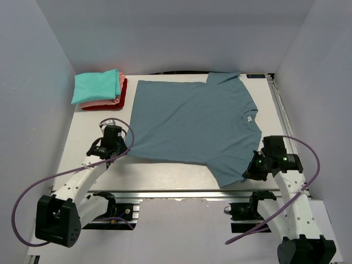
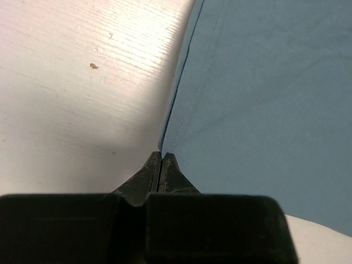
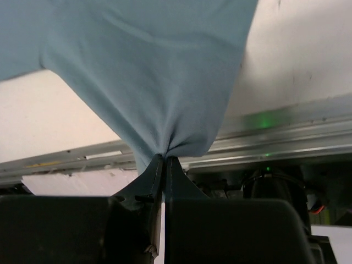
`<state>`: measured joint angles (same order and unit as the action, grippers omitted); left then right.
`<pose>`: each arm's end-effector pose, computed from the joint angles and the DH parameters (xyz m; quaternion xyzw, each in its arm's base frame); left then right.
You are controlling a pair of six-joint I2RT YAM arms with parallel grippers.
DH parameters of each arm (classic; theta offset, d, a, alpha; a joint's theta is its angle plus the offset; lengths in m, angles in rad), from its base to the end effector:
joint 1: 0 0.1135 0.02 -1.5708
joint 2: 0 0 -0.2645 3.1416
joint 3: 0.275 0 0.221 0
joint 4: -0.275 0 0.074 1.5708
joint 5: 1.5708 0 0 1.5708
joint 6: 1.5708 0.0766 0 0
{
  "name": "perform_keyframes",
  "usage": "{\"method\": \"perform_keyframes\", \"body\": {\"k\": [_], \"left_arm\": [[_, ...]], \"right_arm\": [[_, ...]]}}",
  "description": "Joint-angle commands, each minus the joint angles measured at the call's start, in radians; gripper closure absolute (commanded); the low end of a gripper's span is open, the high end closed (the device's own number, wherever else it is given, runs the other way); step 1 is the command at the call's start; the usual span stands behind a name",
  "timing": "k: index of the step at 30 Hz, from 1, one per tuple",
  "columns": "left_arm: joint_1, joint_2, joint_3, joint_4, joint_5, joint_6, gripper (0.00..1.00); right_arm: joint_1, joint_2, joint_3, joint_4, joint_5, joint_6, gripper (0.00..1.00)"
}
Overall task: Fold and stack the t-shirts
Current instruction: Grap the side of the flattened tshirt closest away from the robot with both arms
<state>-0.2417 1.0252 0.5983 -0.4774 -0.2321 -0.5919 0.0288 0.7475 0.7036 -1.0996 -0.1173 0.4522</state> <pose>0.1916 -0.0291 0.1894 -0.2008 0.9177 -0.0315 0.3414 0.1030 0.0119 0.2073 0.1928 0.9564 0.1061 0.1919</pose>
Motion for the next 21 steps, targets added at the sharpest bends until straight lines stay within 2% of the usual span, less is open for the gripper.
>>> {"method": "perform_keyframes", "body": {"k": [1, 10, 14, 21], "left_arm": [[-0.001, 0.003, 0.008, -0.026, -0.026, -0.011, 1.0], [-0.001, 0.001, 0.012, -0.072, -0.079, -0.051, 1.0], [0.001, 0.006, 0.018, -0.089, -0.079, -0.068, 1.0], [-0.004, 0.001, 0.012, -0.102, -0.079, -0.091, 1.0]], "right_arm": [[0.01, -0.046, -0.039, 0.001, -0.007, 0.042, 1.0], [0.017, -0.03, -0.004, -0.046, 0.013, 0.028, 1.0], [0.017, -0.043, 0.085, -0.126, 0.016, 0.043, 1.0], [0.02, -0.001, 0.069, -0.164, -0.015, 0.002, 1.0]]}}
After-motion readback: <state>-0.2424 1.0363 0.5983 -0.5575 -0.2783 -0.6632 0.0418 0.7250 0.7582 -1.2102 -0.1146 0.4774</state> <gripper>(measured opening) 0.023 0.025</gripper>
